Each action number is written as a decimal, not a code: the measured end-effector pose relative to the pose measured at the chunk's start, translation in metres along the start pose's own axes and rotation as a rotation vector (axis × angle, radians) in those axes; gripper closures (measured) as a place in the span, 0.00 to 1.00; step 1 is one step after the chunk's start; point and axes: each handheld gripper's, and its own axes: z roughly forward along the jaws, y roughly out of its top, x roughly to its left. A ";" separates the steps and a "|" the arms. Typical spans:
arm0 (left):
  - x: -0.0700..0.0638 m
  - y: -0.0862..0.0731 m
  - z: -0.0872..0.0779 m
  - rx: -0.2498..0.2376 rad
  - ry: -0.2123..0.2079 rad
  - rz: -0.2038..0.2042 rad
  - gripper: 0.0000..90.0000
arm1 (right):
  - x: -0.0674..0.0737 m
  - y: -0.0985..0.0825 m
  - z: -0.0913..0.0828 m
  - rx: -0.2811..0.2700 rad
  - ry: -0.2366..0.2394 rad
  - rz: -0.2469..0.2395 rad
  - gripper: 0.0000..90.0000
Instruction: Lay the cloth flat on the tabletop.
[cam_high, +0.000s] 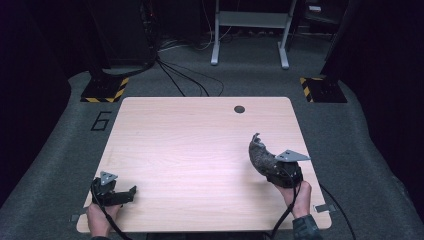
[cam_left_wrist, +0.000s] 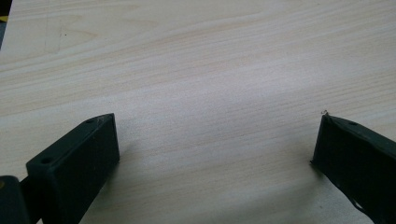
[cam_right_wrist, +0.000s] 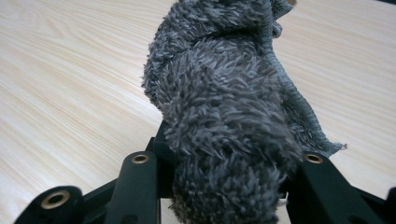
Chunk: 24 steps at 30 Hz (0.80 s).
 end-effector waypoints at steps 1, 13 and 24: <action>0.000 0.000 0.000 0.000 0.000 0.000 0.00 | 0.002 0.002 0.001 0.002 0.001 -0.009 0.65; 0.000 0.000 0.000 0.001 0.000 -0.001 0.00 | 0.034 0.023 0.020 -0.018 0.090 -0.065 0.65; 0.000 0.000 0.000 0.000 -0.001 -0.004 0.00 | 0.072 0.032 0.049 0.001 0.184 -0.114 0.65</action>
